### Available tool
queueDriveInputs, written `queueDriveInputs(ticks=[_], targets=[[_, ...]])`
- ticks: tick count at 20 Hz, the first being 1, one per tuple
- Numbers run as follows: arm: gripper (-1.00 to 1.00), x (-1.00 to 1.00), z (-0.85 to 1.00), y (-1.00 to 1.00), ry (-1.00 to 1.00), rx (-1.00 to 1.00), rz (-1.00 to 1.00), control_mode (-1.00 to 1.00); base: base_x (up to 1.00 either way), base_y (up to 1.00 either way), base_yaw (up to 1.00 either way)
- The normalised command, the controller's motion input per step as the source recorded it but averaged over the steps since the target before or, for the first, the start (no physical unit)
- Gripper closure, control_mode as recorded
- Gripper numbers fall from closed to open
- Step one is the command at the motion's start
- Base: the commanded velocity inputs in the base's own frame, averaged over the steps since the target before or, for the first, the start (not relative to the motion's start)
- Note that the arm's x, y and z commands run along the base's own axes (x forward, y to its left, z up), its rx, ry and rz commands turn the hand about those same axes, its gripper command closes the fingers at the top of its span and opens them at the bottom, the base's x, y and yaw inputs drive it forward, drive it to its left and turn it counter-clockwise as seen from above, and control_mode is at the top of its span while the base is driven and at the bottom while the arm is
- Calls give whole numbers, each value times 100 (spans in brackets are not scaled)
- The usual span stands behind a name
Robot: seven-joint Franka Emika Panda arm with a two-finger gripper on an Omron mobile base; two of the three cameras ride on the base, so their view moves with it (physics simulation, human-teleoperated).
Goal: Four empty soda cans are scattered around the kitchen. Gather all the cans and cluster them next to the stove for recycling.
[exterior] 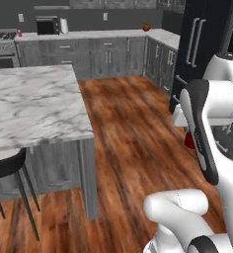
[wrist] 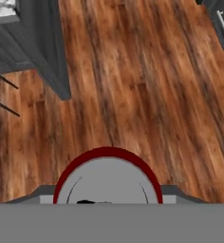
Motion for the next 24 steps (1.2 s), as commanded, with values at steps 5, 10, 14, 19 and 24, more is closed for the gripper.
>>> queueDriveInputs(ticks=[5, 10, 14, 19, 24], targets=[[100, 0, 0, 0, 0, 0, 0, 100, 92, -100, 7], [100, 0, 0, 0, 0, 0, 0, 100, 100, -96, 5], [100, 0, 0, 0, 0, 0, 0, 100, 100, -44, 2], [100, 0, 0, 0, 0, 0, 0, 100, 100, 6, 4], [100, 0, 0, 0, 0, 0, 0, 100, 100, 46, 0]])
